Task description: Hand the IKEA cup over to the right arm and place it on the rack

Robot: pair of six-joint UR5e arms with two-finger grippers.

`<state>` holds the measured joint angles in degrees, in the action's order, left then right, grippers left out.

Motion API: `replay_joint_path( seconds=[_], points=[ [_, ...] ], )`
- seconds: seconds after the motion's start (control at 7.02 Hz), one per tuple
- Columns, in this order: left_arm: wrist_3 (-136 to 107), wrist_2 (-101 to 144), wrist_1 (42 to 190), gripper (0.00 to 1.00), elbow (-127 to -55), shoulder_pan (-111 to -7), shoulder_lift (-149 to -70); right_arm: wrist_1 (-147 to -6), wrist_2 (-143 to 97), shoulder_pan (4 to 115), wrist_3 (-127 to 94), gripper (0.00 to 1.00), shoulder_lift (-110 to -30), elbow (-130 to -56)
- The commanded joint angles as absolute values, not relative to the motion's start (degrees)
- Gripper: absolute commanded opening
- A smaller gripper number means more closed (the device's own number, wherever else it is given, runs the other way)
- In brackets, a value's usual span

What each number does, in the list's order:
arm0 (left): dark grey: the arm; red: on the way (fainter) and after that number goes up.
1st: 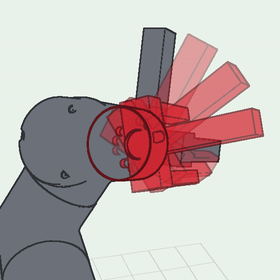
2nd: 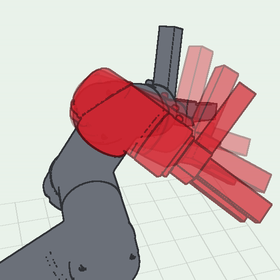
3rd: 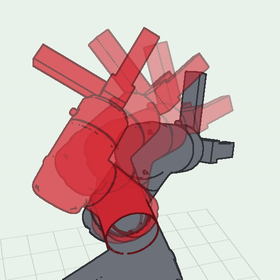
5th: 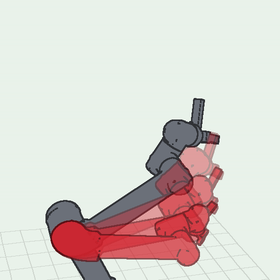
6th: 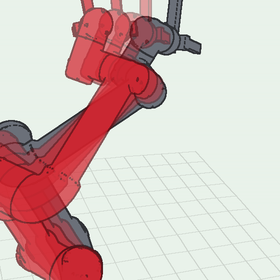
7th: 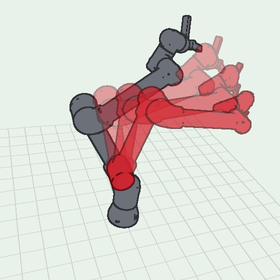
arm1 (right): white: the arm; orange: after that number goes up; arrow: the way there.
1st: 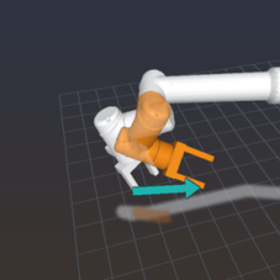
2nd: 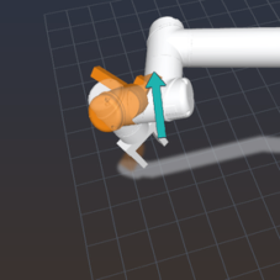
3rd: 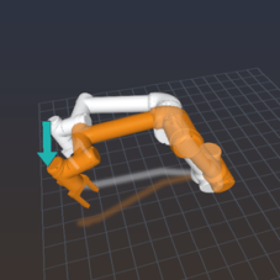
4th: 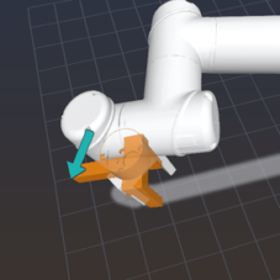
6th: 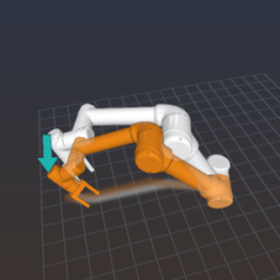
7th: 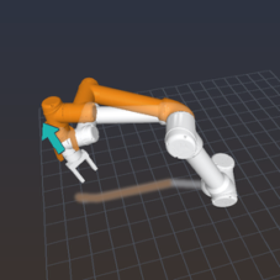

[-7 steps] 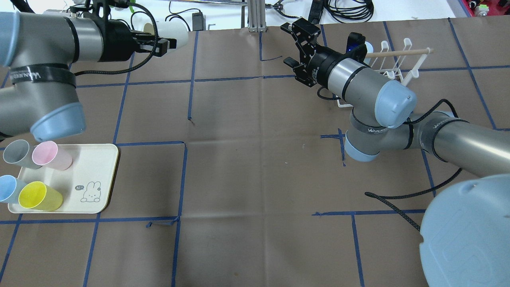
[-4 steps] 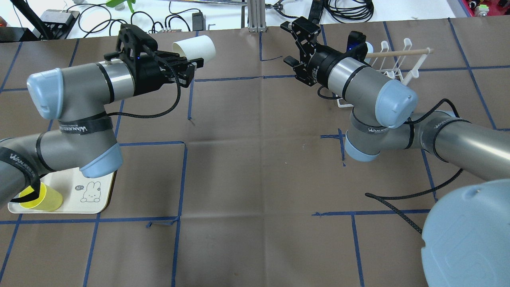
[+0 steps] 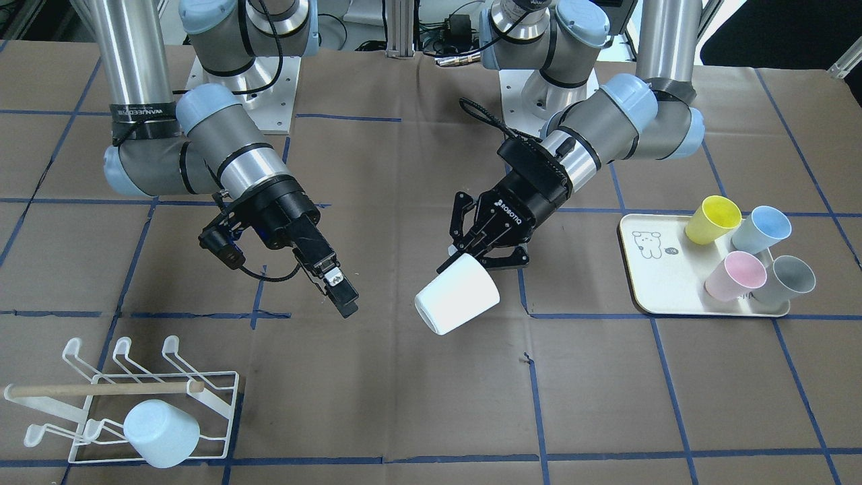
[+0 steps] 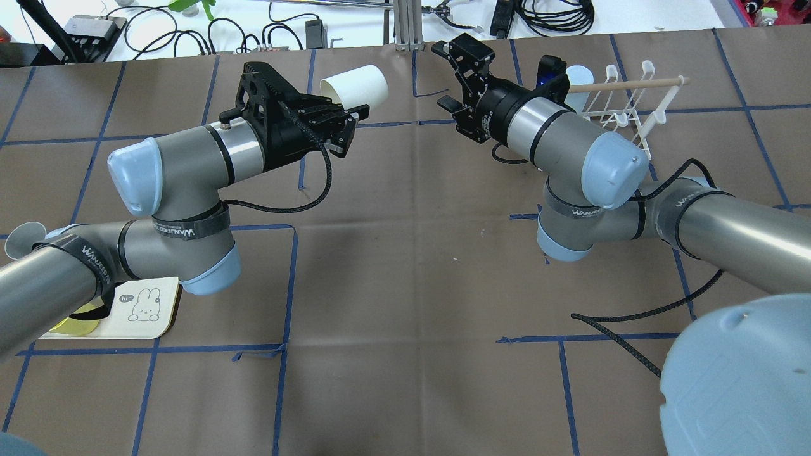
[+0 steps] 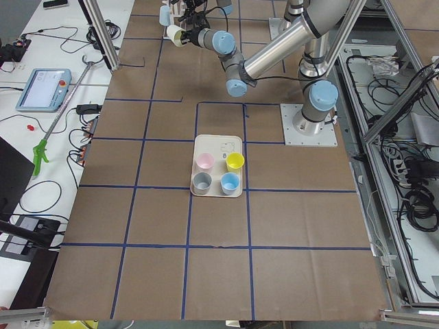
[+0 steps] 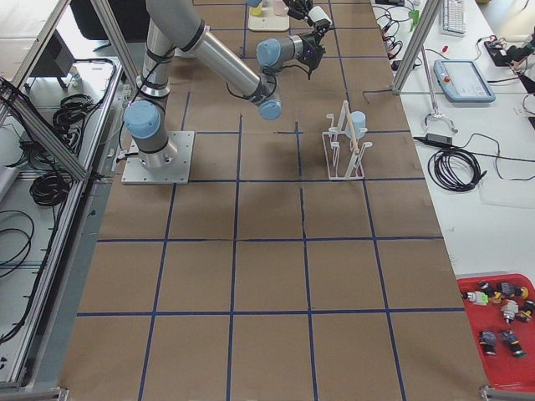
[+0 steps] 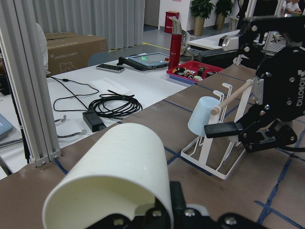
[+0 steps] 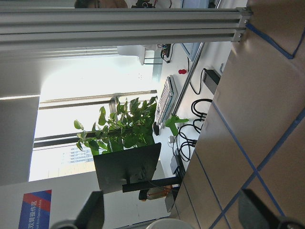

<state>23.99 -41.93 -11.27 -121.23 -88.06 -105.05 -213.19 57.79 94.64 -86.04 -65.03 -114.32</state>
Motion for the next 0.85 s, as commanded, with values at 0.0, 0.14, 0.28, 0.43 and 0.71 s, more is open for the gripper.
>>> replay_joint_path(
  seconds=[0.0, 0.14, 0.28, 0.43, 0.71],
  points=[
    [23.6, -46.8, -13.9, 0.0, -122.9, -91.6, -105.1, -213.3, 62.7, 96.8, -88.2, 1.0, -65.0, -114.2],
    [22.2, -48.6, -14.1, 0.0, -123.0, -92.5, -104.7, -213.2, 63.0, 97.1, -89.4, 1.0, -64.9, -114.3],
    [22.1, -48.5, -14.3, 0.0, -122.8, -92.5, -105.0, -213.2, 64.9, 97.7, -91.3, 1.0, -64.8, -114.3],
    [22.1, -48.5, -14.3, 0.0, -122.8, -92.5, -105.1, -213.2, 65.3, 97.9, -91.5, 1.0, -64.4, -114.3],
    [22.1, -48.4, -14.3, 0.0, -122.7, -92.5, -105.2, -213.1, 65.4, 98.3, -91.7, 1.0, -62.7, -114.3]
  ],
)
